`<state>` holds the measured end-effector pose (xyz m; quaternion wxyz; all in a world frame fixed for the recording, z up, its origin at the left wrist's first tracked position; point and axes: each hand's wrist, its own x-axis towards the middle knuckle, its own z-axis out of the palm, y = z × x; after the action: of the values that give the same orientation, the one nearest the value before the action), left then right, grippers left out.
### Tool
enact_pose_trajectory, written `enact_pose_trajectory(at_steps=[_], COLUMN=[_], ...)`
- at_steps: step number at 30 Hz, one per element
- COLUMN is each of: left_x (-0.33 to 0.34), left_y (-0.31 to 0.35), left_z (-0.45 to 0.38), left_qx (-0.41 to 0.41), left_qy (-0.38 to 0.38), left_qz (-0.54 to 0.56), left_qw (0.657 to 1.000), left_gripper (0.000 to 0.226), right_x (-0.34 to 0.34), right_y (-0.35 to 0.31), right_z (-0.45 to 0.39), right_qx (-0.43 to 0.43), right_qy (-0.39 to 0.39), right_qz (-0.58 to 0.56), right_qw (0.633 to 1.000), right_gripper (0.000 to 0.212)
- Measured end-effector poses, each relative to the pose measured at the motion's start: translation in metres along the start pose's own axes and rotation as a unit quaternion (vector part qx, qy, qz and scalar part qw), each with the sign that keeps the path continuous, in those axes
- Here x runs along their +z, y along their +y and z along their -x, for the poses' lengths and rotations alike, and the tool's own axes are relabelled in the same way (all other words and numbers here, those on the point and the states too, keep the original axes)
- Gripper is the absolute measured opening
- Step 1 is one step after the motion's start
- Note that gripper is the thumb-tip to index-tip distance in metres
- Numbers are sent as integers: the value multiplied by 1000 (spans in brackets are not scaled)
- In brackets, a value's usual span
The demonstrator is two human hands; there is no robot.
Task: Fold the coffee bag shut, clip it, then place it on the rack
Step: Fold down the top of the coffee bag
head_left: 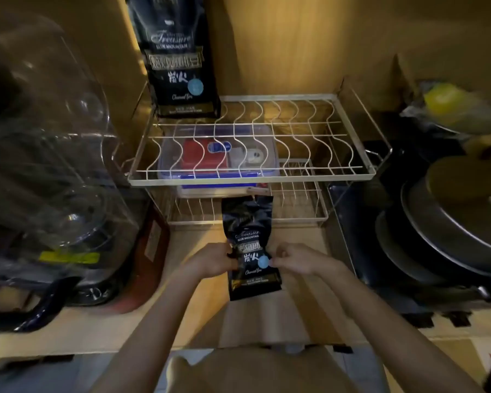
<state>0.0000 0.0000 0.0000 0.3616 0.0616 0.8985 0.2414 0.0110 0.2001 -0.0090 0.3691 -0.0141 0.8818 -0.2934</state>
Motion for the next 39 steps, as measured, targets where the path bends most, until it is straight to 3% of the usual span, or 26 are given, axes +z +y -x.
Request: enact_pose_trajectory(at_steps=[4,6,8,11,15,17,21,23,27,32,34,36,39], left_x=[22,35,42,50,54,55,56,58,60,50,34,14,-5], left_y=[-9,-16,-20,-22,-26,-27,-27,-29,-31,-25,-12,6,32], left_z=[-7,-13,-16,-20,-23,-22,-22,-22,-16,-4,5,21,39], left_qx=[8,15,38,44,8,-3,-1,10,28,48,-7,-20,132], left_qy=[42,52,68,76,85,98,99,96,110,106,135,208,247], left_qz=[96,120,146,178,237,244,252,249,250,167,60,-59,-97], left_qw=[994,991,986,980,968,965,963,964,961,979,989,976,955], left_gripper=[68,83,83,79,90,93,94,99,101,86,63,36,16], right_x=[26,39,47,54,52,51,52,55,62,70,71,69,64], right_y=[19,26,29,34,32,32,31,29,30,27,25,22,15], right_z=[-8,-14,-18,-26,-31,-34,-38,-37,-32,-32,-31,-29,-29], right_qx=[-7,11,19,22,-3,-2,21,22,9,-30,-45,-61,-80], right_qy=[82,88,65,29,3,1,-30,-47,-2,94,132,164,198], right_qz=[-173,-273,-320,-325,-352,-362,-350,-352,-381,-384,-364,-342,-324], right_qw=[981,958,945,945,936,932,936,935,925,918,921,923,922], right_gripper=[46,60,81,96,61,54,69,64,72,71,72,72,74])
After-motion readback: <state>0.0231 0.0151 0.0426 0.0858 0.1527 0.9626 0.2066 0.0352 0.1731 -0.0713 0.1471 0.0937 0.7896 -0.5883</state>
